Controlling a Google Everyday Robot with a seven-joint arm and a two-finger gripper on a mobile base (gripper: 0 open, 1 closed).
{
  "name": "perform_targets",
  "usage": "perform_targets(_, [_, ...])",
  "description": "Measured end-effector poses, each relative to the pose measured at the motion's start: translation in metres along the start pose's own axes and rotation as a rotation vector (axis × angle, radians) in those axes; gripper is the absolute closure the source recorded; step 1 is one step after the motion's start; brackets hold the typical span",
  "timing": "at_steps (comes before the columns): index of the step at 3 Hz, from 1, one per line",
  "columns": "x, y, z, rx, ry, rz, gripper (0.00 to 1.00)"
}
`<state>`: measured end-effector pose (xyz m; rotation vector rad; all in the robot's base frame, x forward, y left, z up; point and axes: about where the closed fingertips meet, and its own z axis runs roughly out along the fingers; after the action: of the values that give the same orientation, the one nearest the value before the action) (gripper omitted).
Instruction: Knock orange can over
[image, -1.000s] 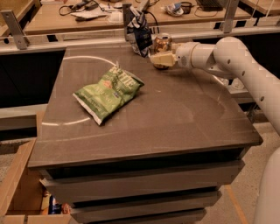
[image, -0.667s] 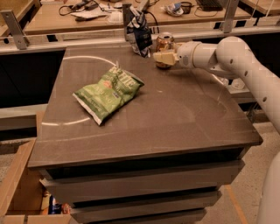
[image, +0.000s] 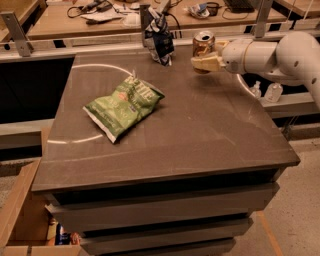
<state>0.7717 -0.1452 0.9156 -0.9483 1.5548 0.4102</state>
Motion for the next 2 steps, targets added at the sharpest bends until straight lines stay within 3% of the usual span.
perform_targets(1, [-0.008,0.010,-0.029,-0.075,0.031,-0.174,1.00])
perform_targets(2, [-0.018,0.032,-0.052,-0.187,0.067,-0.403,1.00])
